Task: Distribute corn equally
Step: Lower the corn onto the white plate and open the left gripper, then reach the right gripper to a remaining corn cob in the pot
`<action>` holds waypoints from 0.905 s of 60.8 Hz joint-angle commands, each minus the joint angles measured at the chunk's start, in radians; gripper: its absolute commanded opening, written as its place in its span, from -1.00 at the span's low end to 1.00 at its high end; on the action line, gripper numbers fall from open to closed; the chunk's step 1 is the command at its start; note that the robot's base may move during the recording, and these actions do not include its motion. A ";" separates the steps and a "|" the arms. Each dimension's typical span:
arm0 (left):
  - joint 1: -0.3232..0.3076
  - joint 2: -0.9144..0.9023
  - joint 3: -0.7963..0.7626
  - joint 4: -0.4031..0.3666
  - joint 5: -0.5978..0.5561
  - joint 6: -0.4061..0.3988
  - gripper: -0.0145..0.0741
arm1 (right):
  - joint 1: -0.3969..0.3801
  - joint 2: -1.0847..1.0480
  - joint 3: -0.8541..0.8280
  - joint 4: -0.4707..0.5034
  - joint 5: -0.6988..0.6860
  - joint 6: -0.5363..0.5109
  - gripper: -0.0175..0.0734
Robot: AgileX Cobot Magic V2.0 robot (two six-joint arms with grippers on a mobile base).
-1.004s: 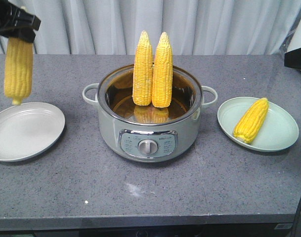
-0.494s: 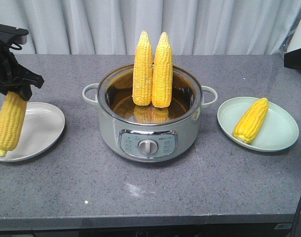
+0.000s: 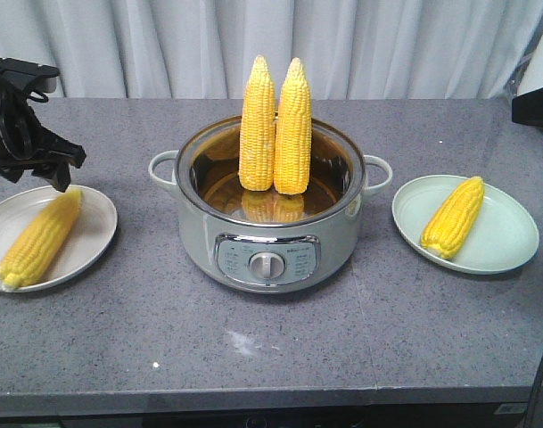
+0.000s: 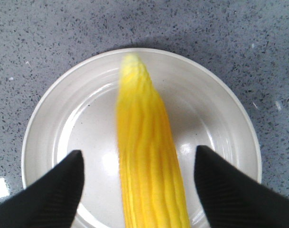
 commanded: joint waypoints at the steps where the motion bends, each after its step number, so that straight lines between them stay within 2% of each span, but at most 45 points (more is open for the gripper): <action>1: 0.001 -0.052 -0.023 -0.001 -0.019 -0.011 0.62 | -0.005 -0.021 -0.024 0.042 -0.041 -0.004 0.68; 9: 0.001 -0.052 -0.023 -0.001 -0.022 -0.011 0.71 | -0.005 -0.021 -0.024 0.042 -0.041 -0.004 0.68; 27: 0.001 -0.112 -0.023 -0.026 -0.099 -0.029 0.69 | -0.005 -0.021 -0.024 0.042 -0.034 -0.004 0.68; 39: 0.001 -0.206 -0.023 -0.120 -0.202 -0.024 0.66 | -0.005 -0.021 -0.024 0.042 -0.029 -0.004 0.68; 55: 0.001 -0.381 0.012 -0.128 -0.226 -0.031 0.65 | -0.005 -0.021 -0.024 0.041 -0.021 -0.004 0.68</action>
